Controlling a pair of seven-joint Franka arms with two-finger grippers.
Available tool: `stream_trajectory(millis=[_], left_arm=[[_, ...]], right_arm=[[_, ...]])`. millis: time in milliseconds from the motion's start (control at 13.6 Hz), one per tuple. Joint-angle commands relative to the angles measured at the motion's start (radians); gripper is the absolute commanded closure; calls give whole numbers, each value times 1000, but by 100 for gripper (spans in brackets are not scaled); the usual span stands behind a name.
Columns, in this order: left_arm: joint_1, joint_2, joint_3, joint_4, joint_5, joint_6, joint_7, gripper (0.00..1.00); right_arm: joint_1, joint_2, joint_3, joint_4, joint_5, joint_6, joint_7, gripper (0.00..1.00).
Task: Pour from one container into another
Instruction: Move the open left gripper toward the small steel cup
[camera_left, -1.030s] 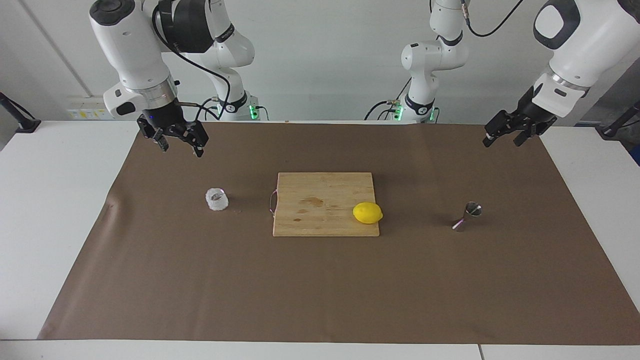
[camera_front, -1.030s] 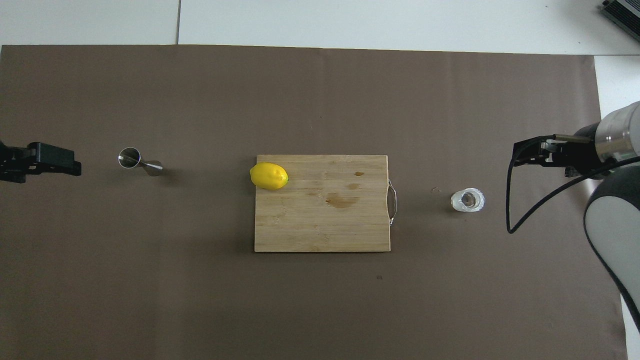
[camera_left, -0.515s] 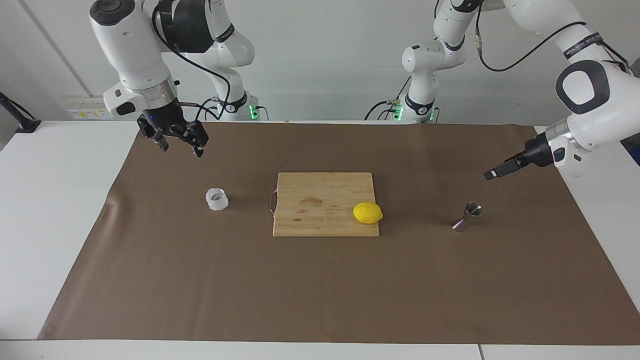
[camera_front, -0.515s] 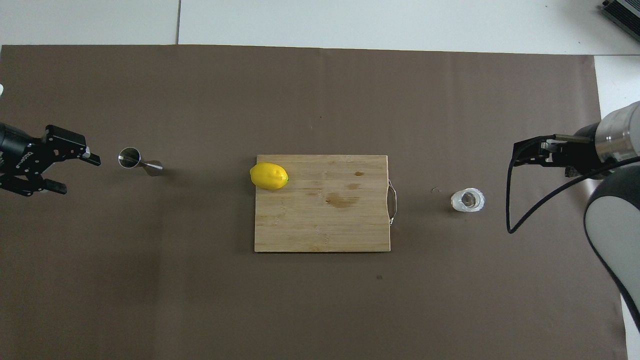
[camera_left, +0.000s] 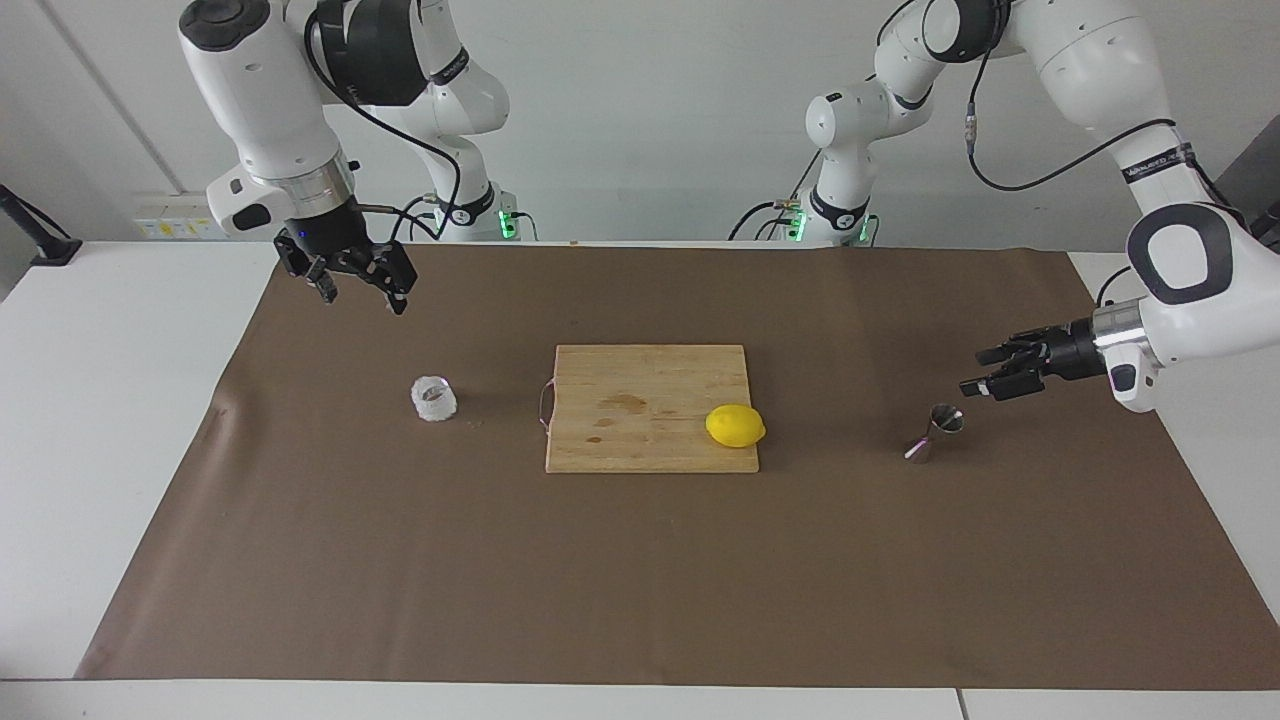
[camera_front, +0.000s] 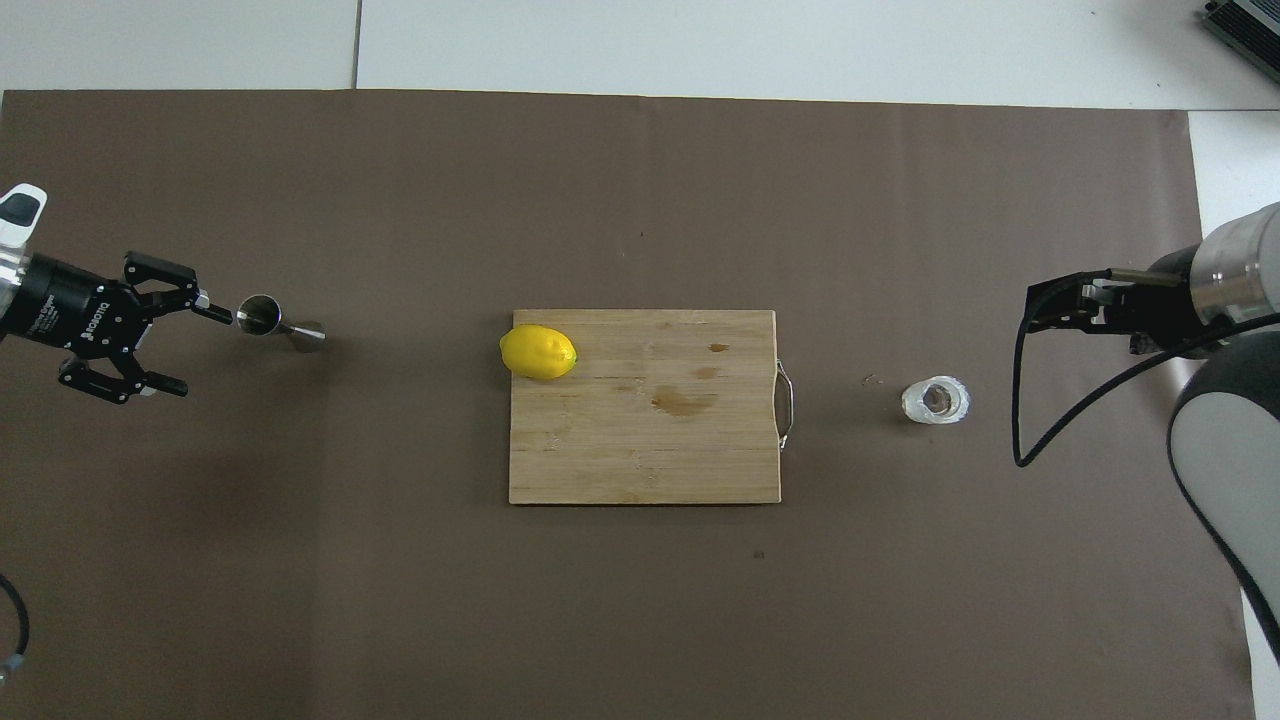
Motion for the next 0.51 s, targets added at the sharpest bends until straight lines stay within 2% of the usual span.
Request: stream_trajectory(millis=[0, 147, 441], left_arm=[[88, 53, -78, 48, -71, -88, -200, 0], [150, 81, -137, 49, -108, -82, -272, 0], [164, 90, -144, 42, -179, -50, -366, 0]], right_arm=[[-10, 1, 5, 12, 23, -17, -27, 0], [-10, 1, 5, 12, 23, -17, -27, 0], [-10, 1, 5, 12, 23, -17, -27, 0]])
